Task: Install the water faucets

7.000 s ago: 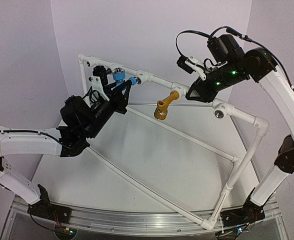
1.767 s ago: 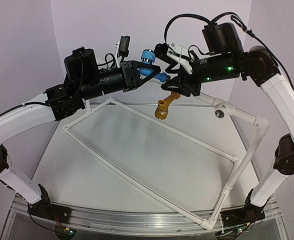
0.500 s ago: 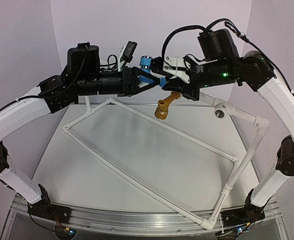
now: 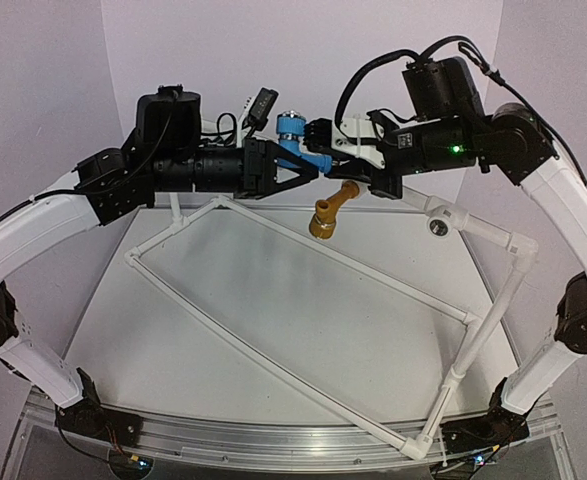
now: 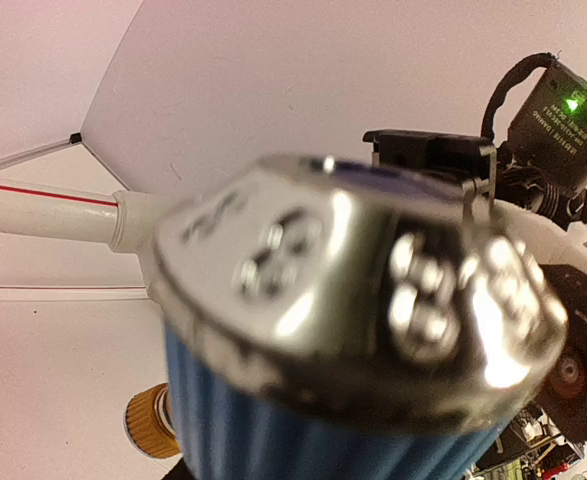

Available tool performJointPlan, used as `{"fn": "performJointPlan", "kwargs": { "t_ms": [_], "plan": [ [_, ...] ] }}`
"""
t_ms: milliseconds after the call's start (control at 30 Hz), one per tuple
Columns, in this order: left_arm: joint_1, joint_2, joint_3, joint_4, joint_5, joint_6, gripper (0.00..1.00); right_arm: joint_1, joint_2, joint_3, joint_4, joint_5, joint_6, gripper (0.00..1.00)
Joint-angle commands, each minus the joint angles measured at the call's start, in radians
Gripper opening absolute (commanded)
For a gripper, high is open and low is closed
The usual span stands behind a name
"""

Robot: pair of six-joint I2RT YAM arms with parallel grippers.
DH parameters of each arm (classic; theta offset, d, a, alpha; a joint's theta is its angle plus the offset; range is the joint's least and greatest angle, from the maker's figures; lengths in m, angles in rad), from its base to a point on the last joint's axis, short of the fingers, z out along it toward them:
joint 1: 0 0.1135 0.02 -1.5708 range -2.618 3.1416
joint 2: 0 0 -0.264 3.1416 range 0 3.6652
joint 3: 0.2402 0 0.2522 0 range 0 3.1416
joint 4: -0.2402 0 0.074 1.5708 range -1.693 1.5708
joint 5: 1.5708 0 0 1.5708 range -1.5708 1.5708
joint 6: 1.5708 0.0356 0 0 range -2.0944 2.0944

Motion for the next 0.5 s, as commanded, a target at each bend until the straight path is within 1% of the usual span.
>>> {"fn": "performJointPlan", "kwargs": {
  "t_ms": [0,67,133,200,233,300,333,367,400,433,467],
  "plan": [
    [-0.003,-0.025,0.067,0.021,0.01,0.006,0.29,0.015,-0.04,-0.007,0.052,-0.028,-0.044,0.0],
    [-0.003,-0.027,0.068,0.023,0.008,0.011,0.29,0.016,-0.041,-0.009,0.052,-0.03,-0.048,0.0],
    [-0.003,-0.028,0.067,0.026,0.005,0.018,0.26,0.018,-0.039,-0.008,0.053,-0.032,-0.051,0.0],
    [-0.003,-0.026,0.063,0.029,0.002,0.022,0.21,0.018,-0.037,-0.006,0.058,-0.03,-0.049,0.0],
    [-0.003,-0.025,0.06,0.031,0.002,0.023,0.16,0.018,-0.035,-0.003,0.06,-0.03,-0.046,0.0],
    [-0.004,-0.027,0.05,0.044,0.002,0.028,0.04,0.018,-0.031,0.003,0.061,-0.029,-0.044,0.0],
    [-0.003,-0.032,0.042,0.052,-0.002,0.028,0.01,0.018,-0.03,0.003,0.062,-0.028,-0.043,0.0],
    [-0.003,-0.039,0.028,0.065,-0.009,0.026,0.0,0.018,-0.031,0.001,0.063,-0.025,-0.041,0.01],
    [-0.003,-0.048,0.012,0.081,-0.019,0.023,0.0,0.018,-0.031,-0.001,0.064,-0.02,-0.036,0.06],
    [-0.003,-0.06,-0.007,0.099,-0.038,0.022,0.0,0.018,-0.031,-0.002,0.066,-0.012,-0.026,0.17],
    [-0.003,-0.076,-0.031,0.118,-0.064,0.021,0.0,0.018,-0.031,-0.004,0.068,0.002,-0.013,0.31]
  ]
}}
